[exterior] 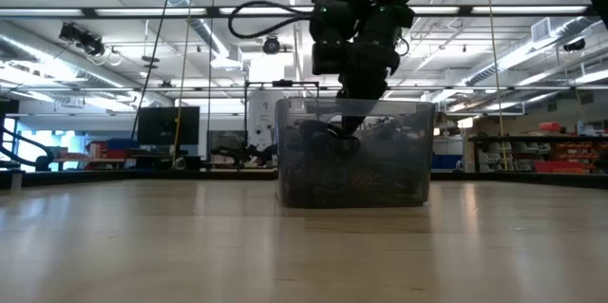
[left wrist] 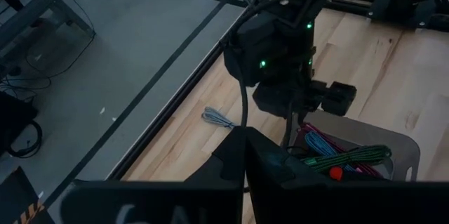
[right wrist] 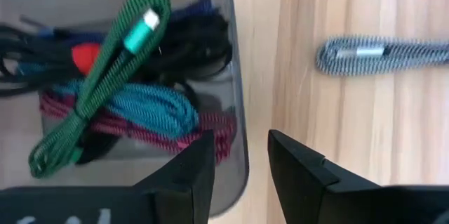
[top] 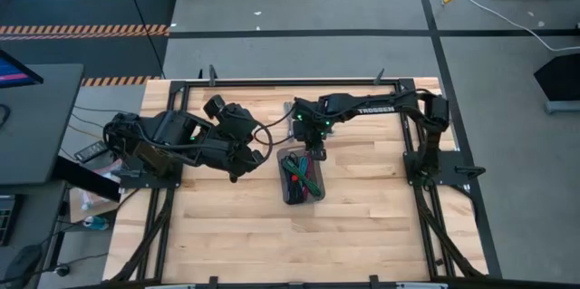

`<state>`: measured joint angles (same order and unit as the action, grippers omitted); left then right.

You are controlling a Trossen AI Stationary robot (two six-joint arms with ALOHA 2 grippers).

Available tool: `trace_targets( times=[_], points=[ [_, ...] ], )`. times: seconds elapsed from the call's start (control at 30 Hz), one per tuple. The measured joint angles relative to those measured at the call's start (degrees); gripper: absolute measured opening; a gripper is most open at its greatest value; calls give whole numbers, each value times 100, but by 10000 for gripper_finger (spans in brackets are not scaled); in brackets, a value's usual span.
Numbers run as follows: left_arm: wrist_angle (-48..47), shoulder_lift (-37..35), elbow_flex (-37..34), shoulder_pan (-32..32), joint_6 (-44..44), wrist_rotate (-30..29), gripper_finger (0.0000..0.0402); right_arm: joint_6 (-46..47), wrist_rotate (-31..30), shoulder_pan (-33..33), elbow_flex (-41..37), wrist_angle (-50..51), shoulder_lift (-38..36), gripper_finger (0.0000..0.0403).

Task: Pick and place USB-C Cables
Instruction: Adjust the black bin

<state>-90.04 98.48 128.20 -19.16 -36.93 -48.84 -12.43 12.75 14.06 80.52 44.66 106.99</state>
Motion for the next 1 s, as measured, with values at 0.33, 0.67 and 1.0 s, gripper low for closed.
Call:
trace_targets(
  times=[0.33, 0.67, 1.0],
  points=[
    [8, 2, 0, 0, 4, 0, 13, 39, -4, 28, -1, -134, 226, 128],
    [10, 2, 0, 0, 9, 0, 13, 687, -324, 96, -4, -136, 228, 14],
    [6, 2, 0, 0, 70, 0, 13, 1930, -712, 21, 0, -134, 219, 6]
  ],
)
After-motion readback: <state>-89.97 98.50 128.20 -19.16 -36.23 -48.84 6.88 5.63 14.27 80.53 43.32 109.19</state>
